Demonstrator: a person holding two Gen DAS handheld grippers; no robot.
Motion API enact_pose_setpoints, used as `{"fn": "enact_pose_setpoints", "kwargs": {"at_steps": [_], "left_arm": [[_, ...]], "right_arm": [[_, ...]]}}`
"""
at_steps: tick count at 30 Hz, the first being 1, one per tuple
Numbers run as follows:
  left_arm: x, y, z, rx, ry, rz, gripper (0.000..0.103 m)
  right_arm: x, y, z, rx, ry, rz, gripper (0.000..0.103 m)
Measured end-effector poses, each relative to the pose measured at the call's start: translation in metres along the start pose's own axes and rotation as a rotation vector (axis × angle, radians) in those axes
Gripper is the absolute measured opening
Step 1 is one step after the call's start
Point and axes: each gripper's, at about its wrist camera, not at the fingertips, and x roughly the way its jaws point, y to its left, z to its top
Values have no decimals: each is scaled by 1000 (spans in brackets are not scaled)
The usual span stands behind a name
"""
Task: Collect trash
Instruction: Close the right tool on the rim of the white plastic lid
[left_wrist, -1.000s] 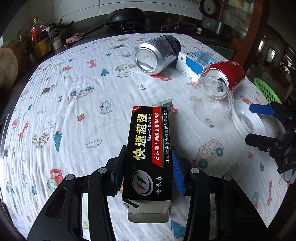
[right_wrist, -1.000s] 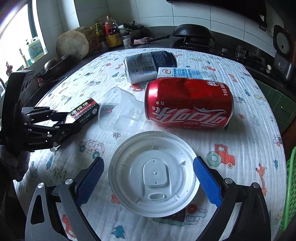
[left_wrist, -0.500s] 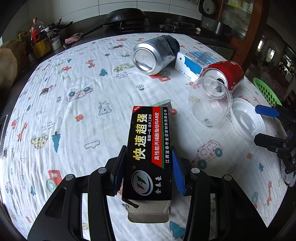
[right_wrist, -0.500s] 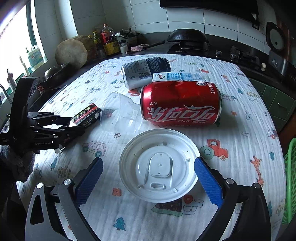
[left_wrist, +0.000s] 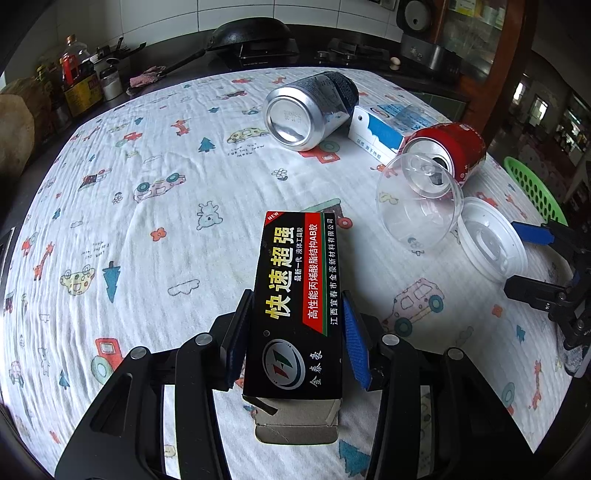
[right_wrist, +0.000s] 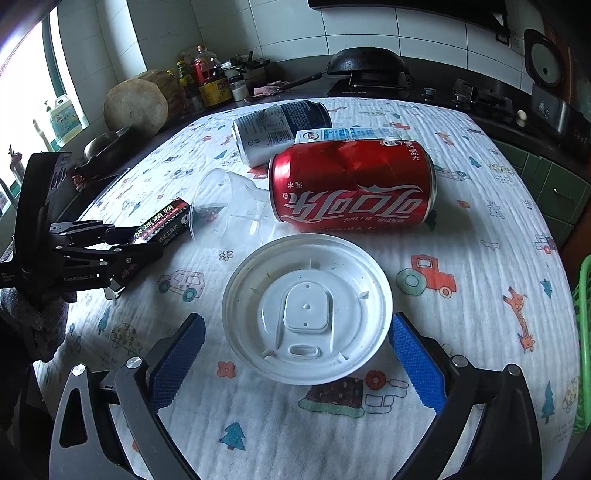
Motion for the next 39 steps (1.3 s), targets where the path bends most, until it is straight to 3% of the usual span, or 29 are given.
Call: {"fn": "enact_pose_setpoints", "kwargs": {"at_steps": [7, 10, 18, 21, 26, 39], "left_arm": [[-1, 0, 1, -1, 8, -9, 48], [1, -1, 2, -4, 15, -9, 58], [5, -8, 4, 21, 19, 6, 69], [5, -9, 5, 24, 17, 21, 67], [0, -5, 3, -5, 11, 22, 46], [-44, -36, -12, 4, -47, -76, 45]], "right_arm": [[11, -4, 3, 21, 21, -5, 96], [13, -1, 4, 7, 25, -16, 96], [9, -1, 2, 9, 11, -41, 89], [4, -2, 0, 11, -1, -35, 89], [-16, -4, -5, 13, -41, -28, 89], [-81, -45, -31, 101, -126, -70, 89]]}}
